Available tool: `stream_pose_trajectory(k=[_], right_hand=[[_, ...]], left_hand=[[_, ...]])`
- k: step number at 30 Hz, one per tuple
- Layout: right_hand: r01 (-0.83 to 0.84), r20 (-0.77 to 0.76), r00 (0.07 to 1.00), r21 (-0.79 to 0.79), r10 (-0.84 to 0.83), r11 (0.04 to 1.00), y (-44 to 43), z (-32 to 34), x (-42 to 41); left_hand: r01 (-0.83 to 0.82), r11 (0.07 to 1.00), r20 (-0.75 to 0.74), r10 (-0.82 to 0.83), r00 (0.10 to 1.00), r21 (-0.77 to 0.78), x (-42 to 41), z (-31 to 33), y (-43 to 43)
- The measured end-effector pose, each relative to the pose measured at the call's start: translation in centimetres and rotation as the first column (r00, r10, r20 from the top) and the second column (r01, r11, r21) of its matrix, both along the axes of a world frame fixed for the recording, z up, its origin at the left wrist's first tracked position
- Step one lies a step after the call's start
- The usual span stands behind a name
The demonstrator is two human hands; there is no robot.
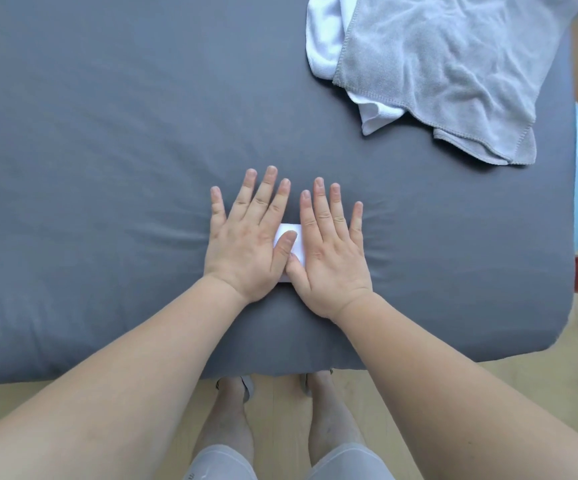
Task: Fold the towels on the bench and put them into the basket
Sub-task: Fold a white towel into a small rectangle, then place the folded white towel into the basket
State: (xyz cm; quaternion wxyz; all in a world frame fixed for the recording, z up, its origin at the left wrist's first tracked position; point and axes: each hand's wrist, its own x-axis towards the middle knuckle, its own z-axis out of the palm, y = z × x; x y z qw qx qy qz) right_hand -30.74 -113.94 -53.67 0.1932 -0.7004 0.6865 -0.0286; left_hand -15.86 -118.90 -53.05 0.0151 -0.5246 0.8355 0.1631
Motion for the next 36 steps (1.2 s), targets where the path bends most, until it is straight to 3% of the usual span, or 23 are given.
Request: stream_pose_trajectory(k=[12,20,24,26,29,33,36], right_hand=[[0.001,-0.092,0.996,0.067,0.005,0.998,-0.3,-2.0,-0.5],[-0.082,-0.042,0.996,0.029,0.083,0.996,0.1,-0.4,-1.3],[-0.09,-0.03,0.996,-0.028,0.089,0.996,1.0,2.4,-2.5],[-0.108,0.009,0.994,0.065,0.108,0.992,0.7,4.5,-2.9],[-0.116,0.139,0.987,0.248,0.083,0.962,0.4,8.3,-3.0],[-0.019,0.455,0.879,0.327,-0.14,0.945,0.9,14.6,-3.4],[0.019,0.646,0.741,0.256,-0.186,0.967,1.4,20.5,-4.1]], left_hand=[[-0.015,1.0,0.148,0.012,0.989,0.016,-0.4,-3.3,-0.4],[-0.013,0.997,0.141,0.003,0.99,0.074,-0.4,-1.1,-0.2],[0.034,0.982,-0.017,-0.032,0.999,0.185,1.4,1.8,0.8],[0.028,0.97,-0.1,-0.004,0.995,0.241,2.4,3.6,1.0],[-0.068,0.883,-0.1,0.129,0.987,0.464,2.7,7.7,1.1],[-0.289,0.713,-0.197,0.514,0.835,0.639,3.7,14.9,1.6],[-0.312,0.619,-0.364,0.721,0.589,0.721,4.7,21.1,2.7]])
